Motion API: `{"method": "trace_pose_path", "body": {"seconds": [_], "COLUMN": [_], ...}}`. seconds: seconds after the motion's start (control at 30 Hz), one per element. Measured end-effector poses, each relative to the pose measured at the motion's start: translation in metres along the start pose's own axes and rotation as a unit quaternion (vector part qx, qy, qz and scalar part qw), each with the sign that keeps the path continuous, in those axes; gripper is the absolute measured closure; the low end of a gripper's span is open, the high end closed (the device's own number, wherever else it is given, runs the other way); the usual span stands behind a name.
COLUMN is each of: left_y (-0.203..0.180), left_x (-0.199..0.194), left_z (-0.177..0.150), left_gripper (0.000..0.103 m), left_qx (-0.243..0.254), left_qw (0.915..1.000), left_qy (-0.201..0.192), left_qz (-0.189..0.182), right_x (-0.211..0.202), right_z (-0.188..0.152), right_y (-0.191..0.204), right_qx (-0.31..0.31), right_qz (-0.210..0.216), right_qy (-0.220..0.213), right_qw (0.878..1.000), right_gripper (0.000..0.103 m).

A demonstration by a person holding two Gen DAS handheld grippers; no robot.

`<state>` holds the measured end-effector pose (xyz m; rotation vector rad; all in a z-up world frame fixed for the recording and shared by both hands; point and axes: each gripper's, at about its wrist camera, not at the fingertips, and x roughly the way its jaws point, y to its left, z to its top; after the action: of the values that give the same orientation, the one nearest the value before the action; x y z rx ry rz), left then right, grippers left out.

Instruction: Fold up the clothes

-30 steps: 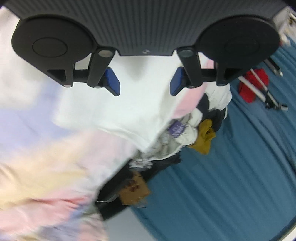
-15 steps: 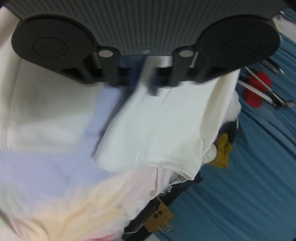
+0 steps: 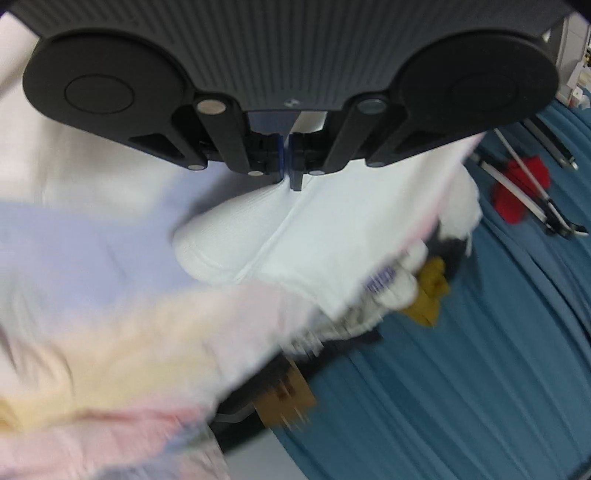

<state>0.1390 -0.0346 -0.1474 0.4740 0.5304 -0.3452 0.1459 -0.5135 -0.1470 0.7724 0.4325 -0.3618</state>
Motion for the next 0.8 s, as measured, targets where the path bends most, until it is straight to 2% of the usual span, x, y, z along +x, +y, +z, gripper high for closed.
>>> {"method": "trace_pose_path", "body": {"seconds": [0.1, 0.13, 0.2, 0.27, 0.33, 0.4, 0.47, 0.53, 0.57, 0.7, 0.8], "left_y": [0.001, 0.004, 0.01, 0.023, 0.037, 0.042, 0.038, 0.028, 0.025, 0.025, 0.04], "left_x": [0.002, 0.0, -0.005, -0.029, -0.053, -0.068, -0.07, -0.058, -0.055, -0.064, -0.09], "left_z": [0.004, 0.005, 0.009, 0.018, 0.027, 0.027, 0.016, 0.003, -0.002, -0.006, -0.007], "left_gripper": [0.089, 0.094, 0.095, 0.096, 0.096, 0.095, 0.094, 0.094, 0.093, 0.082, 0.06], "left_qx": [0.0, -0.005, -0.017, -0.04, -0.062, -0.076, -0.093, -0.091, -0.095, -0.112, -0.158], "left_qw": [1.0, 1.0, 0.9998, 0.9982, 0.995, 0.9894, 0.9817, 0.9805, 0.9805, 0.981, 0.9754], "left_qy": [0.002, -0.001, -0.006, -0.024, -0.042, -0.031, -0.008, 0.022, 0.024, 0.011, -0.009], "left_qz": [-0.005, -0.007, -0.013, -0.039, -0.065, -0.12, -0.166, -0.172, -0.17, -0.158, -0.154], "right_x": [0.011, 0.013, 0.006, -0.017, -0.031, -0.033, -0.018, 0.001, 0.006, -0.001, -0.019], "right_z": [-0.002, -0.002, 0.002, 0.012, 0.025, 0.028, 0.018, 0.002, -0.004, -0.004, -0.003], "right_y": [-0.007, -0.007, 0.0, 0.012, 0.016, 0.009, -0.005, -0.03, -0.038, -0.03, -0.024], "right_qx": [0.015, 0.019, 0.016, 0.0, 0.004, -0.005, -0.027, 0.002, 0.012, -0.027, -0.047], "right_qz": [-0.005, -0.008, 0.01, 0.056, 0.072, 0.047, -0.012, -0.055, -0.06, -0.053, -0.046], "right_qy": [0.021, 0.027, 0.011, -0.036, -0.062, -0.064, -0.032, 0.027, 0.042, 0.036, 0.028], "right_qw": [1.0, 0.999, 1.0, 0.998, 0.995, 0.997, 0.999, 0.998, 0.997, 0.998, 0.997], "right_gripper": [0.097, 0.097, 0.097, 0.098, 0.098, 0.098, 0.098, 0.098, 0.098, 0.095, 0.093]}}
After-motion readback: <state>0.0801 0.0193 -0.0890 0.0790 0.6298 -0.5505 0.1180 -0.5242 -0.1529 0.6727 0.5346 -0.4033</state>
